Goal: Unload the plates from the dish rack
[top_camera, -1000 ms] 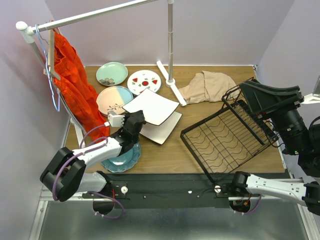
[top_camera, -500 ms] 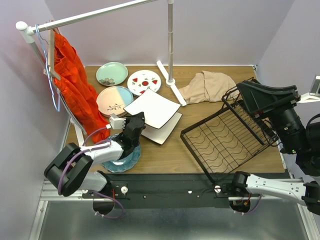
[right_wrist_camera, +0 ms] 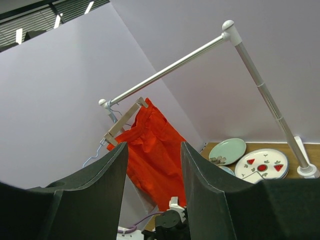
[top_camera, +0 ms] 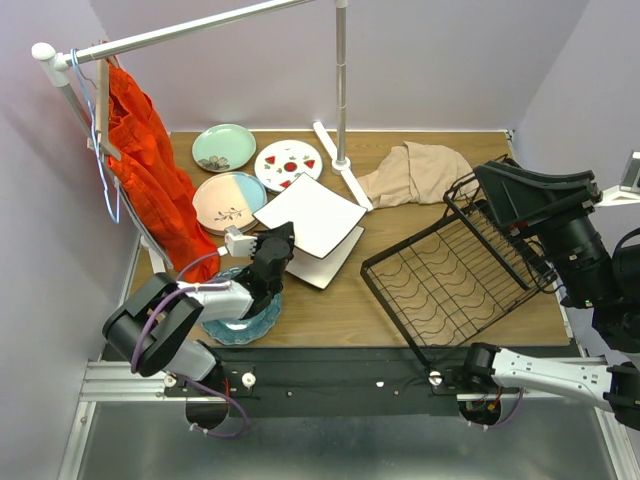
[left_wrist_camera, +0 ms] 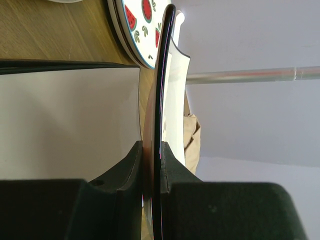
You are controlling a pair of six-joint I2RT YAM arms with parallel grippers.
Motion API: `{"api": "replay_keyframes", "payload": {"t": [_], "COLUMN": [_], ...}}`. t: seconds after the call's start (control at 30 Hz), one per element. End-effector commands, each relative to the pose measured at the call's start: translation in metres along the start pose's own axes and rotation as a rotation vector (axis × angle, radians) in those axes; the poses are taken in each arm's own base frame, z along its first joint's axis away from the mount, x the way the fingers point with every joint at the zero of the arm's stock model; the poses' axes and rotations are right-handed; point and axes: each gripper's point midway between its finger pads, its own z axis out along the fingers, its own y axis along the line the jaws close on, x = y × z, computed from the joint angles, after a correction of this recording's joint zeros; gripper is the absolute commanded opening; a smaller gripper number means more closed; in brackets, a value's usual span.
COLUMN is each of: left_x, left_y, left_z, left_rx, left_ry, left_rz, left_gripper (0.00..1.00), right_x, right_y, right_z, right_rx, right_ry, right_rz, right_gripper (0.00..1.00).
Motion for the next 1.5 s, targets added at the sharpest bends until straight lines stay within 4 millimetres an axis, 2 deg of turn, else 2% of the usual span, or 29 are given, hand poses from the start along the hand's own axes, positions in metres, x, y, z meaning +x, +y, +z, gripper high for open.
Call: {"api": "replay_keyframes", "payload": {"t": [0.0,0.47,0.77,0.9,1.17,1.23,1.27,1.37,1.47], "left_x": [-0.009,0.0,0.003,0.005,0.011,0.012,0.012,0.014,0.02], "left_y": [-0.053,-0.034,-0.03,-0.033,-0.026,-0.025,-0.024,-0.016,-0.007], "left_z": [-0.004,0.002,0.002,0.002,0.002,0.002,0.001,-0.001,0.0], "left_rx": [0.162,0.135,0.134,0.141,0.126,0.123,0.121,0.094,0.033], "left_ry": [-0.033,-0.015,-0.003,0.004,0.031,0.039,0.041,0.059,0.081], "left_rz": [-0.189,-0.179,-0.157,-0.135,-0.13,-0.127,-0.128,-0.124,-0.111], "left_gripper": [0.05,0.06,0.23,0.26,0.31,0.33,0.41,0.54,0.56], "right_x": [-0.007,-0.011,-0.011,-0.013,-0.019,-0.019,-0.02,-0.021,-0.02], "right_y": [-0.001,-0.002,-0.001,-0.001,-0.002,-0.002,-0.002,-0.002,-0.004], "right_z": [-0.003,-0.006,-0.005,-0.006,-0.01,-0.01,-0.011,-0.011,-0.011], "right_rx": [0.001,0.001,-0.001,-0.001,-0.002,-0.003,-0.003,-0.002,0.008], "right_ry": [-0.022,-0.031,-0.031,-0.036,-0.047,-0.048,-0.051,-0.052,-0.053], "right_rz": [0.01,0.008,0.009,0.01,0.019,0.018,0.019,0.019,0.014], "right_gripper": [0.55,0.55,0.55,0.55,0.55,0.55,0.55,0.55,0.55]}}
